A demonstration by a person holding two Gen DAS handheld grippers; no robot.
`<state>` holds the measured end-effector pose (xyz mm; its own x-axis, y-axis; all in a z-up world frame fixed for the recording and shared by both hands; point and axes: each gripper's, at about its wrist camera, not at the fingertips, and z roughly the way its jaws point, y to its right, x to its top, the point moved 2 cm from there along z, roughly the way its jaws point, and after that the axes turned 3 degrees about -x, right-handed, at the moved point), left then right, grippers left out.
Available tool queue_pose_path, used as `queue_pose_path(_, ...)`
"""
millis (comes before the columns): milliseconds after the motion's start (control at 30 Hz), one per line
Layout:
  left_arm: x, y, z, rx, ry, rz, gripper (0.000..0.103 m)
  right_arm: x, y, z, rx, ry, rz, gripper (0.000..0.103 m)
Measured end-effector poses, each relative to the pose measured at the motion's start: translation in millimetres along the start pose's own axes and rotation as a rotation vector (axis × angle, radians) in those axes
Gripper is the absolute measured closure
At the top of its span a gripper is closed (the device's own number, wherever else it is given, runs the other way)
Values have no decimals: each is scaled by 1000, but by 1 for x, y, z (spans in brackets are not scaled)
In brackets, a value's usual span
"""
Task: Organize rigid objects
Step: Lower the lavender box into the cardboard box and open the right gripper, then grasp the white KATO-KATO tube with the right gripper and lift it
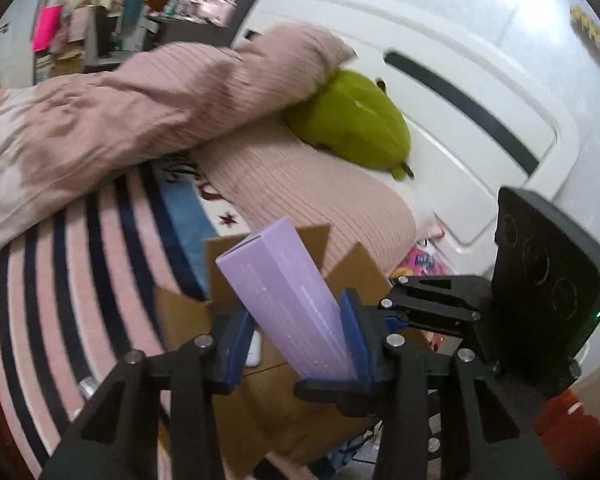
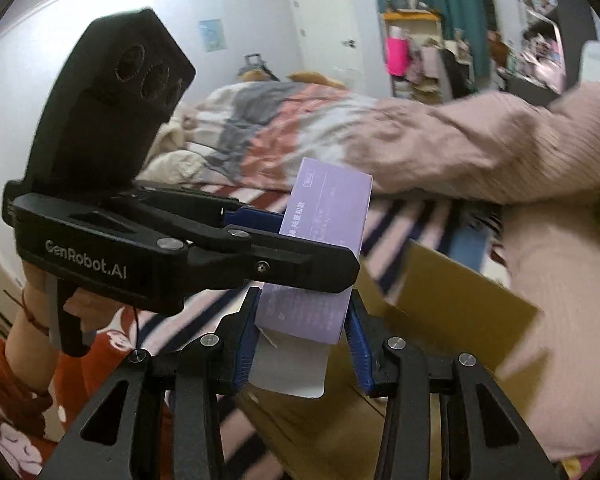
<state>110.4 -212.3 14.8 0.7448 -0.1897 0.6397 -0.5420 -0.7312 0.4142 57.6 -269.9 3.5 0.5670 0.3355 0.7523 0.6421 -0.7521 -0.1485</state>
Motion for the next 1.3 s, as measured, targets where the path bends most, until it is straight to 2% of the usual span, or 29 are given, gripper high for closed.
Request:
queue_pose_path(133,-6,11,35,6,-126,-5,63,-17,25,-6,-22,-97,36,67)
queue_pose_path(233,-12,13,48,28,-169,-6,63,-28,33,3,-39,-198,29,67)
queue_pose_path(267,-13,12,51,37,-180,-13,59,-30,32,8,-60,-221,9,67)
queue_pose_path(367,-16,10,49,82,-170,-1,40,-35,29,18,-115,-273,-41,65)
queue_pose_path(467,-15,5,34,77,-133,4,34,-36,29,24,-124,-308,-46,55)
queue_pose_path(567,-14,0,15,84,-96,-3,33,-37,31,24,-128,-322,-45,53)
queue_pose_path(733,-20,-16,-19,138,-41,-8,33,-38,30,22,-168,-327,-66,43)
queue_pose_path(800,-27,-24,-32,146,-25,-17,33,-37,36,21,-216,-328,-71,30)
queue_pose_path(867,-32,-34,-41,150,-13,-24,33,-37,44,18,-242,-330,-90,30)
queue_pose_path(933,-36,-45,-50,154,-9,-32,33,-35,51,17,-210,-333,-79,30)
queue_pose_path(1000,-42,-53,-62,157,1,-30,33,-30,53,15,-219,-318,-65,30)
queue_pose_path(1067,-46,-62,-75,167,16,-35,33,-22,43,11,-239,-293,-66,30)
queue_pose_path(1133,-53,-75,-93,195,39,-44,32,-11,26,9,-219,-259,-55,27)
queue_pose_path(1200,-62,-89,-110,238,60,-50,20,4,3,10,-199,-205,-38,11)
queue_pose_path(1300,-83,-113,-135,335,89,-62,20,21,-43,22,-109,-142,-83,0)
